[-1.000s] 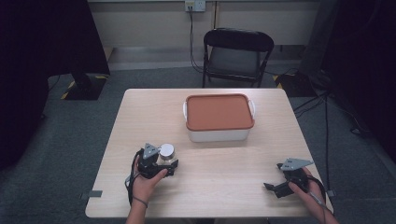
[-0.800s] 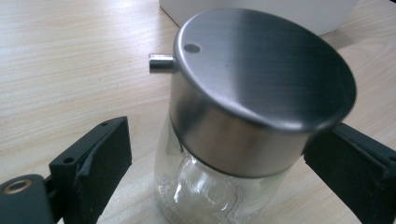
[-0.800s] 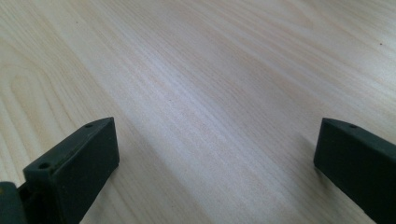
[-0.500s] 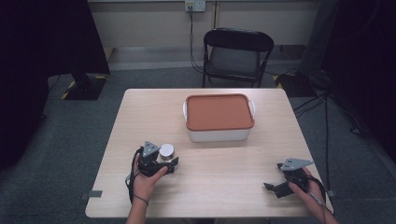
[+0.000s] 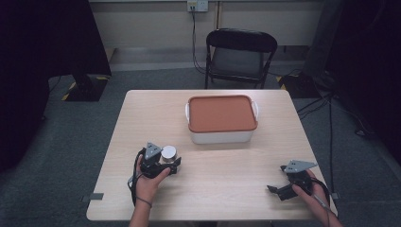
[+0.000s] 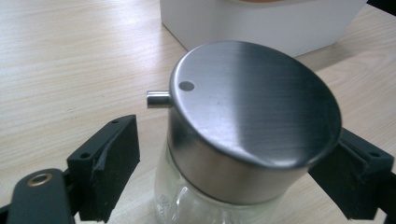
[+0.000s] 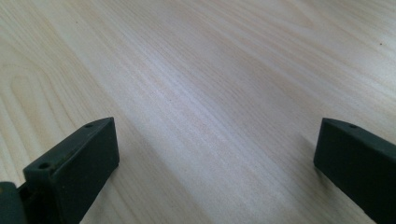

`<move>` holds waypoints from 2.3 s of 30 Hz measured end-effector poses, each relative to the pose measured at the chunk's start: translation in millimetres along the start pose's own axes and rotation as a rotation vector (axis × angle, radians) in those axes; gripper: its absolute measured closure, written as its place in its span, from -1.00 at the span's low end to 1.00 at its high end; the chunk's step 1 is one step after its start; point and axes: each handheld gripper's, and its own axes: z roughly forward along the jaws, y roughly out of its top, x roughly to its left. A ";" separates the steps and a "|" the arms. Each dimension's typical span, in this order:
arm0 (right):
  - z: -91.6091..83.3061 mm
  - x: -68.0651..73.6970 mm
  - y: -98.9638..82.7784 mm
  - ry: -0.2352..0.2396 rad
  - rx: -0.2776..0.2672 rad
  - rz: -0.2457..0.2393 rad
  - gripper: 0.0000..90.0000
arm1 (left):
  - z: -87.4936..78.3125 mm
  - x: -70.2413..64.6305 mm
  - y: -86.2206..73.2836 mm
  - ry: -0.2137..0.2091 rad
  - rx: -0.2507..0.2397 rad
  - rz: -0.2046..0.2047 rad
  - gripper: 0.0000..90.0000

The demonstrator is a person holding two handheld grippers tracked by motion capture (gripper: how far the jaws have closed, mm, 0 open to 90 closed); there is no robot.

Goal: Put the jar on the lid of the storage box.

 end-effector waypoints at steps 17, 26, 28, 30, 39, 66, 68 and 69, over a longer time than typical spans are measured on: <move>0.0 0.0 0.0 0.000 0.000 0.000 -1.00 | 3.4 -3.2 2.0 0.022 -0.043 0.002 -0.35; 0.0 0.0 0.0 0.000 0.000 0.000 -1.00 | 4.9 -6.1 4.7 0.031 -0.052 0.024 -0.22; 0.0 0.0 0.0 0.000 0.000 0.000 -1.00 | 5.1 -7.3 5.1 0.044 -0.052 0.045 -0.18; 0.0 0.0 0.0 0.000 0.000 0.000 -1.00 | 5.1 -7.4 5.3 0.047 -0.051 0.046 -0.17; 0.0 0.0 0.0 0.000 0.000 0.000 -1.00 | 6.1 -6.5 10.8 0.049 -0.025 0.050 -0.16; 0.0 0.0 0.0 0.000 0.000 0.000 -1.00 | 8.4 -15.6 34.9 -0.040 -0.021 0.054 -0.14; 0.0 0.0 0.0 0.000 0.000 0.000 -1.00 | 8.8 -16.0 35.7 -0.044 -0.021 0.054 -0.14; 0.0 0.0 0.0 0.000 0.000 0.000 -1.00 | 9.1 -16.4 36.6 -0.047 -0.021 0.054 -0.14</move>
